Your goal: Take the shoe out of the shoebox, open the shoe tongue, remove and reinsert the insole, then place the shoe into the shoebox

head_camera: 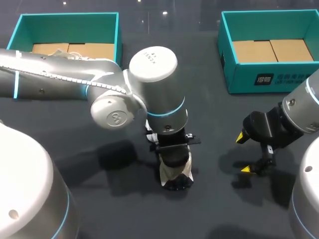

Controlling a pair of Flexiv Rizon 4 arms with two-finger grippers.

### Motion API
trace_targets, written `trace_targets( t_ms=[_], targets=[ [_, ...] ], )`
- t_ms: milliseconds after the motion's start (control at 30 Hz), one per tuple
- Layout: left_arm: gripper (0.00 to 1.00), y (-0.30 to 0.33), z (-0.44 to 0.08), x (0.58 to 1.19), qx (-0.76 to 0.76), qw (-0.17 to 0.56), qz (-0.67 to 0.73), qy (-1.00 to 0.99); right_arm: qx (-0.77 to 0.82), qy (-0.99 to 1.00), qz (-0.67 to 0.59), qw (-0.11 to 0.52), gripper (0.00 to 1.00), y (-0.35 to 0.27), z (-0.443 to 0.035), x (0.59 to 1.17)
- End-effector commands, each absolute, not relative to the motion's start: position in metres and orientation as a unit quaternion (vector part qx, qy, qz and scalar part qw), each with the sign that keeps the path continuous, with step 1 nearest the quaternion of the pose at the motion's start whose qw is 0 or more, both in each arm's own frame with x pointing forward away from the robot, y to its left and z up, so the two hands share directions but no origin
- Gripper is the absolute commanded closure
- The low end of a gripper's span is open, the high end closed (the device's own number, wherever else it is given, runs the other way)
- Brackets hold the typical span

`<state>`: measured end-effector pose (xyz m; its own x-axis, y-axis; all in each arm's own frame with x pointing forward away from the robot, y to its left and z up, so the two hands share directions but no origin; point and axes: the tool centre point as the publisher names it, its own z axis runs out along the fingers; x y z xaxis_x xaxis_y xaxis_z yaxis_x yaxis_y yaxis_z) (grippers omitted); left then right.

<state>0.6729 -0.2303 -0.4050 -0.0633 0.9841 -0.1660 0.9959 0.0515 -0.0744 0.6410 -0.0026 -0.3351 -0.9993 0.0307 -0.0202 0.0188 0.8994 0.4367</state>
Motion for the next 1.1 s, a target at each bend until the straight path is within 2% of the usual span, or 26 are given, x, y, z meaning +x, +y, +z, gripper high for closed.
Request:
trace_targets(
  t_ms=[33, 300, 567, 1100],
  targets=[
    [1.00, -0.217, -0.426, 0.684, 0.682, 0.020, -0.062, 0.728, 0.013, 0.975, 0.223, 0.015, 0.00, -0.004, -0.334, 0.639],
    [1.00, -0.195, -0.407, 0.684, 0.676, 0.042, -0.062, 0.734, 0.013, 0.975, 0.223, 0.015, 0.00, -0.004, -0.334, 0.639],
    [1.00, -0.222, -0.375, 0.678, 0.673, 0.091, -0.102, 0.727, 0.013, 0.975, 0.223, 0.015, 0.00, -0.004, -0.334, 0.639],
    [1.00, -0.253, -0.399, 0.682, 0.647, 0.086, -0.104, 0.751, 0.013, 0.975, 0.223, 0.015, 0.00, -0.004, -0.334, 0.639]
  ],
)
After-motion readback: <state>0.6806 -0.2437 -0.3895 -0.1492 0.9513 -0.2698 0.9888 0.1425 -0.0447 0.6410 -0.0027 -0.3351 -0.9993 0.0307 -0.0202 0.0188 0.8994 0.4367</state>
